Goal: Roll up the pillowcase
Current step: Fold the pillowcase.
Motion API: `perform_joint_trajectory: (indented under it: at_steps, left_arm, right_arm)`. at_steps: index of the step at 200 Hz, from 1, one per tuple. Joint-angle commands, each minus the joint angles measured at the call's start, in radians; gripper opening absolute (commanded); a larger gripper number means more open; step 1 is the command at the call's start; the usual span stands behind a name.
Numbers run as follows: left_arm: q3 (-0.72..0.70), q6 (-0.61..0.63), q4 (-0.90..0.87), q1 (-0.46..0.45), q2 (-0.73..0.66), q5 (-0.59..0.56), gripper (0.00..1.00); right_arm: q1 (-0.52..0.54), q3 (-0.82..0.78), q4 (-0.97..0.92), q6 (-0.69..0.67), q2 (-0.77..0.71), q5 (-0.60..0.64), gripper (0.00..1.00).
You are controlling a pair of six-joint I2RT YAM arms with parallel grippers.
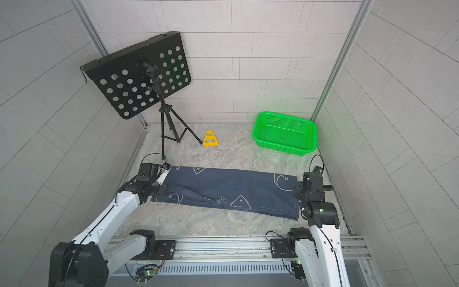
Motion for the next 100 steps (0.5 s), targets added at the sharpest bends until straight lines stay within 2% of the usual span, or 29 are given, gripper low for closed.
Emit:
perform_joint_trajectory:
  at_steps: [1, 51, 100]
  left_arm:
    - [0.032, 0.009, -0.008, -0.003, 0.000, -0.048, 0.09]
    - [0.058, 0.003, -0.011, -0.003, 0.019, -0.104, 0.21]
    - [0.067, -0.006, 0.023, -0.002, 0.003, -0.214, 0.25]
  right_arm:
    - [0.033, 0.012, 0.042, -0.027, 0.032, -0.068, 0.38]
    - [0.208, 0.002, 0.038, -0.044, 0.133, -0.026, 0.44]
    - [0.372, -0.038, 0.092, 0.012, 0.202, 0.014, 0.47]
